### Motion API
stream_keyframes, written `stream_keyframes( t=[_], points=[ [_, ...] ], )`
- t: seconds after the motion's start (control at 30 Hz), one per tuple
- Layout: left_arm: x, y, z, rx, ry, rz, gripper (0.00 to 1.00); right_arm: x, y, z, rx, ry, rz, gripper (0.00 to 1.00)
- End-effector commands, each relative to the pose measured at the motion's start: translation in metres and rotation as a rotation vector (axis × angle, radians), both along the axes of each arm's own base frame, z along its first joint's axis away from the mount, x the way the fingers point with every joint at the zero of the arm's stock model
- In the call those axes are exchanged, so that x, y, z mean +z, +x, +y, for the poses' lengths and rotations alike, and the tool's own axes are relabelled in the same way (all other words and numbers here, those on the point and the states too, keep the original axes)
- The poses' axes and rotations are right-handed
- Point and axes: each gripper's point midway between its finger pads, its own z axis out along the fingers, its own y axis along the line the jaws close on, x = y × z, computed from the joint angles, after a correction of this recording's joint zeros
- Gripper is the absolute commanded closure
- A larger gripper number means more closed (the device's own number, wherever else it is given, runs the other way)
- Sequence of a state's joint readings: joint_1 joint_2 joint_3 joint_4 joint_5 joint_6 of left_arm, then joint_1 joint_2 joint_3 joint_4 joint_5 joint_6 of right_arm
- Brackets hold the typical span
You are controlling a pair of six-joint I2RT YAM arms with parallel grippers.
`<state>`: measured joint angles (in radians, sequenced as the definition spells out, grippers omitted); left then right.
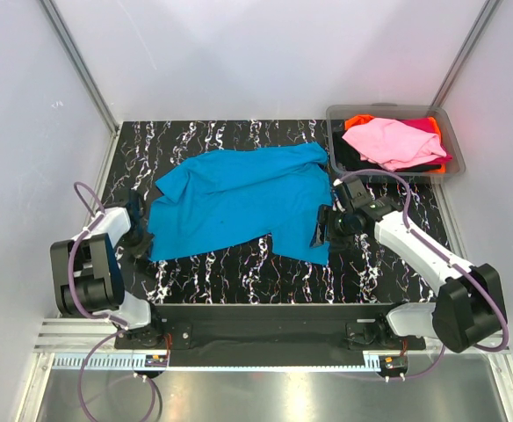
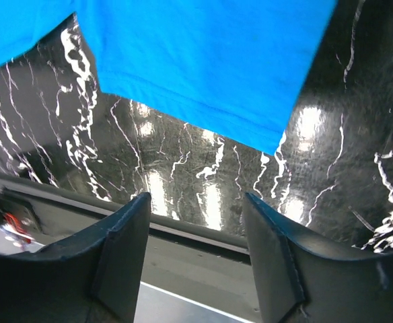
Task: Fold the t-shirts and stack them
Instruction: Flatten the tshirt out
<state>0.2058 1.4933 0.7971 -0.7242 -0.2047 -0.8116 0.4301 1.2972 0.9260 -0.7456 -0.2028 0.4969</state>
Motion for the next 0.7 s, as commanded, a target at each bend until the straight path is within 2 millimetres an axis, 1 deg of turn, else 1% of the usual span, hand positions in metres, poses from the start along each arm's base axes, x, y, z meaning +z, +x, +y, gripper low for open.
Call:
stream_keyframes(
  t=[0.0,0.03,0.07,0.1,0.13,0.17,0.2,0.27,0.3,0.33,0.37,0.4,0.43,0.5,0.53,0.63,0.67],
  points=[
    [-0.010,0.005,0.008,-0.043,0.015,0.008,1.00,-0.005,0.007,-0.006,-0.141,0.025,0.045,0.35],
    [-0.007,0.008,0.006,-0.057,0.006,-0.006,1.00,-0.013,0.003,-0.009,-0.168,0.034,0.090,0.34],
    [0.000,0.011,0.003,-0.067,-0.006,-0.038,1.00,-0.016,0.008,-0.016,-0.221,0.049,0.105,0.34],
    [0.002,0.011,0.002,-0.070,-0.010,-0.051,1.00,-0.021,0.008,-0.018,-0.266,0.064,0.135,0.34],
    [0.005,0.010,-0.001,-0.078,-0.015,-0.063,1.00,-0.031,0.003,-0.022,-0.294,0.064,0.176,0.34],
    [0.014,0.012,-0.004,-0.093,-0.018,-0.105,1.00,-0.035,0.005,-0.024,-0.321,0.067,0.180,0.35],
    [0.018,0.012,-0.009,-0.114,-0.021,-0.122,1.00,-0.042,0.001,-0.026,-0.363,0.067,0.209,0.37],
    [0.023,0.010,-0.018,-0.152,-0.032,-0.148,1.00,-0.049,0.000,-0.027,-0.393,0.068,0.217,0.38],
    [0.029,0.010,-0.026,-0.184,-0.032,-0.176,1.00,-0.051,0.000,-0.027,-0.420,0.069,0.226,0.40],
    [0.028,0.003,-0.030,-0.193,-0.037,-0.170,1.00,-0.056,-0.002,-0.029,-0.431,0.059,0.234,0.41],
    [0.033,0.003,-0.034,-0.199,-0.043,-0.197,1.00,-0.058,-0.003,-0.030,-0.446,0.055,0.242,0.43],
    [0.034,0.001,-0.039,-0.212,-0.049,-0.208,1.00,-0.060,-0.004,-0.031,-0.466,0.054,0.250,0.45],
    [0.031,-0.005,-0.042,-0.214,-0.055,-0.203,1.00,-0.065,-0.008,-0.034,-0.482,0.038,0.262,0.47],
    [0.036,-0.007,-0.045,-0.220,-0.055,-0.235,1.00,-0.069,-0.008,-0.036,-0.505,0.032,0.262,0.48],
    [0.033,-0.011,-0.046,-0.222,-0.058,-0.231,1.00,-0.074,-0.011,-0.038,-0.513,0.018,0.266,0.49],
    [0.036,-0.012,-0.047,-0.227,-0.056,-0.250,1.00,-0.079,-0.010,-0.038,-0.526,0.023,0.263,0.51],
    [0.039,-0.010,-0.048,-0.228,-0.061,-0.265,1.00,-0.080,-0.007,-0.038,-0.535,0.027,0.259,0.53]
  ],
)
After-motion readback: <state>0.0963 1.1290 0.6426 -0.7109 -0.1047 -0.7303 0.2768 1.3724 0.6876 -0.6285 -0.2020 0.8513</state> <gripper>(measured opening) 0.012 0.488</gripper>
